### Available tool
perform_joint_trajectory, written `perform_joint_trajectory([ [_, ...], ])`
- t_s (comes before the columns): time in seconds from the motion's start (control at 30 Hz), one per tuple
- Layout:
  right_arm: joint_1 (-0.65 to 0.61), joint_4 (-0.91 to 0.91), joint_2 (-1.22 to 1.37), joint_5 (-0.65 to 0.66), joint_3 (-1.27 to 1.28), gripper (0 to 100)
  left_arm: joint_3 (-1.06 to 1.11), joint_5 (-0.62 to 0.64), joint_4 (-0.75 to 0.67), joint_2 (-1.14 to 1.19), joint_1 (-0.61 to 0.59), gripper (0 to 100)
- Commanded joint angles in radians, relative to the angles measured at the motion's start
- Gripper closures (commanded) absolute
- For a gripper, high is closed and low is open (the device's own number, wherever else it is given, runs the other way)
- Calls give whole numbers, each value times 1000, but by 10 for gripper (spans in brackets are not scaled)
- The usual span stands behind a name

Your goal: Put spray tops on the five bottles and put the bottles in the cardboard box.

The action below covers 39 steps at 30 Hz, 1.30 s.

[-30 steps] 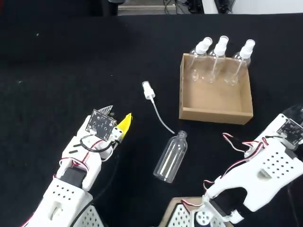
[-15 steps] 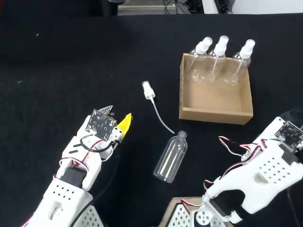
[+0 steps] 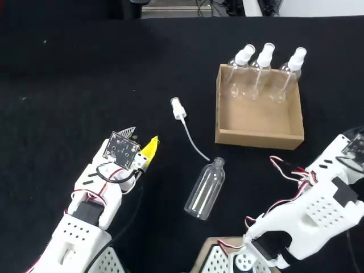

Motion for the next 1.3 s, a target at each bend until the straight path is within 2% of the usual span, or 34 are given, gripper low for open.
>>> perform_joint_trajectory([
  [0.0,11,17,-58,2,-54,708,24,-2,2,-11,5,795],
  [0.3,11,-14,-68,8,-51,708,24,-2,2,-11,5,795],
  [0.63,-15,-8,-223,8,76,709,24,-2,0,-11,5,795],
  [1.27,-8,-14,-165,9,93,709,24,-2,2,-11,5,795],
])
